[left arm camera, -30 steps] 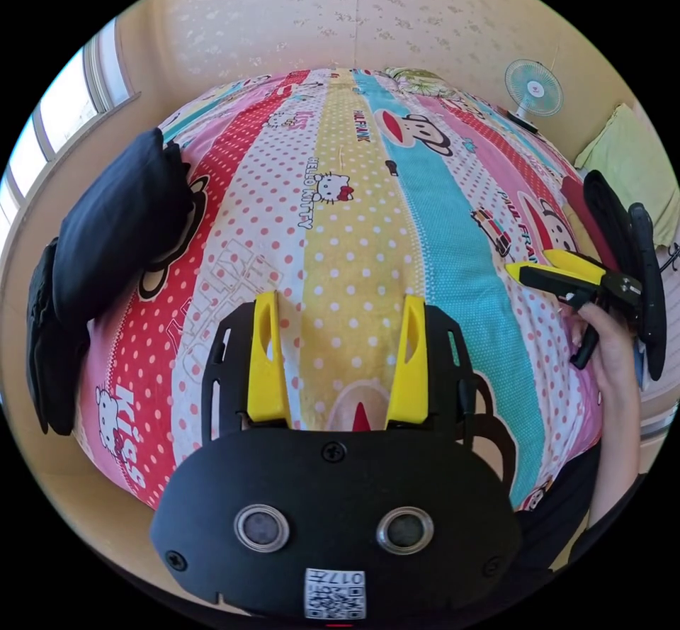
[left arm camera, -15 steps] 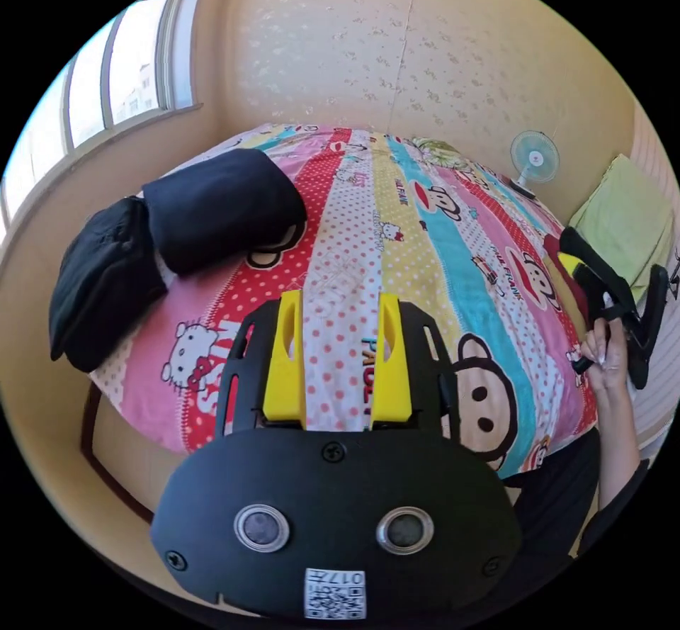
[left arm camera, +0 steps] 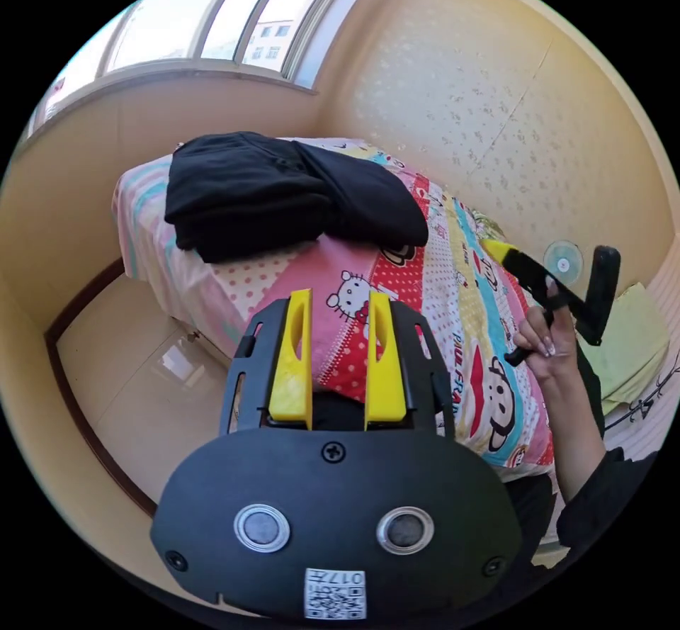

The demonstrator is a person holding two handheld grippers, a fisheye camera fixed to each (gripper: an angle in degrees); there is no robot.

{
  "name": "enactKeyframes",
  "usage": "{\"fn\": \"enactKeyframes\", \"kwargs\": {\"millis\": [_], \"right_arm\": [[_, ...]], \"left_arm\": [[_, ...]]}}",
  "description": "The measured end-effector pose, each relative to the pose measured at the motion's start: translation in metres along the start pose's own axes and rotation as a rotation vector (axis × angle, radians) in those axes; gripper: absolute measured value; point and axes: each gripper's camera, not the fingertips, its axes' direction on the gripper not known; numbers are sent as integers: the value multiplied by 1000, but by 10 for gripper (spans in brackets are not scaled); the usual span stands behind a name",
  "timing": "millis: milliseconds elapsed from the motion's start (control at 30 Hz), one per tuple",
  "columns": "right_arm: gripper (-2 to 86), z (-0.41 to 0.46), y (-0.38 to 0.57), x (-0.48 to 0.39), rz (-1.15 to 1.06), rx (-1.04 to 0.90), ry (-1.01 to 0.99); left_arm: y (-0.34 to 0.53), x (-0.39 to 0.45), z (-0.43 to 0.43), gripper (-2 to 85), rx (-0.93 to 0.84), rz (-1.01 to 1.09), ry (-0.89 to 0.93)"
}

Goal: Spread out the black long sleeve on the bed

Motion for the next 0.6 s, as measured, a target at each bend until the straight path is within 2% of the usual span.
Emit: {"fn": "enactKeyframes", "kwargs": {"millis": [167,267,300,333,500,600], "right_arm": [[85,135,-132,-13,-25,-88,-44],[101,237,-165,-3,-29,-314,39],[97,275,-161,9,-4,-450,46],[82,279,-158,20,31,-450,26],[37,165,-178,43,50,-248,-10],[27,52,-187,61,56,-136,125]], "left_arm": [[12,-34,-29,68,42,-50,-59],[18,-40,-24,66,18,-61,-43],[18,-40,-23,66,12,-64,-39],[20,-40,-21,66,8,-66,-33],[26,-27,-12,60,37,-45,17],[24,-3,1,57,6,-11,78]]}}
